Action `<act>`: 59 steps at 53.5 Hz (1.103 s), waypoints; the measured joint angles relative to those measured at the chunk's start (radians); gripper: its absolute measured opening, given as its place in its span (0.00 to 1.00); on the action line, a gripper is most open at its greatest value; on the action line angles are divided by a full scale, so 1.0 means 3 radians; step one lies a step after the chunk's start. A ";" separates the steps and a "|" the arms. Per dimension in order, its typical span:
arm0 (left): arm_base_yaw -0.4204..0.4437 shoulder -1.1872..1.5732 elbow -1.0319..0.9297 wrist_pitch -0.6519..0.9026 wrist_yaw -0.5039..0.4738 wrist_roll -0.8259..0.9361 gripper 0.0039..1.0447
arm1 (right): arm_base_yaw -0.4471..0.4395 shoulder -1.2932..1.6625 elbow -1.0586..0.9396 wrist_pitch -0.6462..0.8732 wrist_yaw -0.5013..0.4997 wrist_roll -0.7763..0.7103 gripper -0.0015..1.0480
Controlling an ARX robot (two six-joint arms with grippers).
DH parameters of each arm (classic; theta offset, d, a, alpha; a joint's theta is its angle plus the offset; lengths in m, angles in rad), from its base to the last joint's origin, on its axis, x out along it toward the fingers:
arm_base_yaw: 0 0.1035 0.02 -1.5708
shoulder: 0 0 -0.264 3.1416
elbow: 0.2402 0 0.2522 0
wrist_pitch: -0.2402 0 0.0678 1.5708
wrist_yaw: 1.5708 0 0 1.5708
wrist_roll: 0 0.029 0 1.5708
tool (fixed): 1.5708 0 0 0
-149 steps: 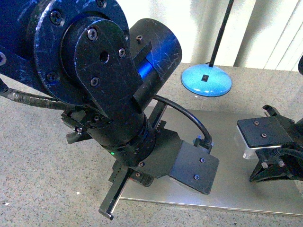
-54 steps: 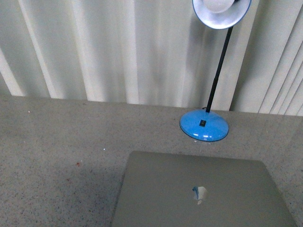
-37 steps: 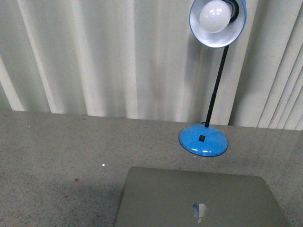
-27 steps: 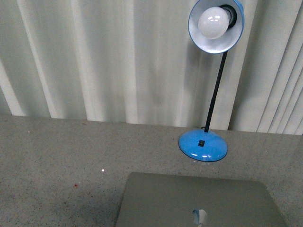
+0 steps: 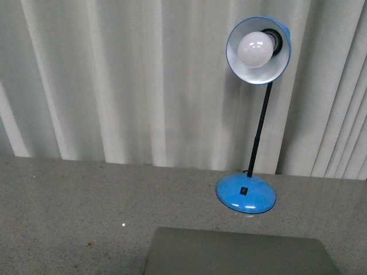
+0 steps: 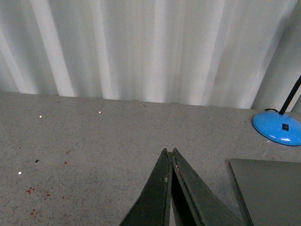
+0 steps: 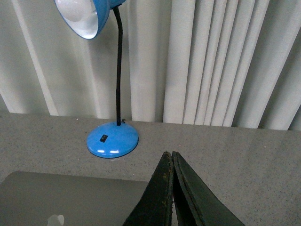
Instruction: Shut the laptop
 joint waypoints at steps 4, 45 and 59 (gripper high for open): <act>0.0000 -0.0163 -0.0042 -0.0121 0.0000 0.0000 0.03 | 0.0000 -0.0169 -0.0056 -0.0107 0.0000 0.0001 0.03; -0.0001 -0.1066 -0.0089 -0.0861 -0.0005 -0.0001 0.03 | 0.0000 -0.1179 -0.0252 -0.0868 0.0000 0.0005 0.03; -0.0003 -0.1635 -0.0088 -0.1452 -0.0009 -0.0001 0.03 | 0.0000 -0.1780 -0.0251 -0.1563 -0.0005 0.0005 0.03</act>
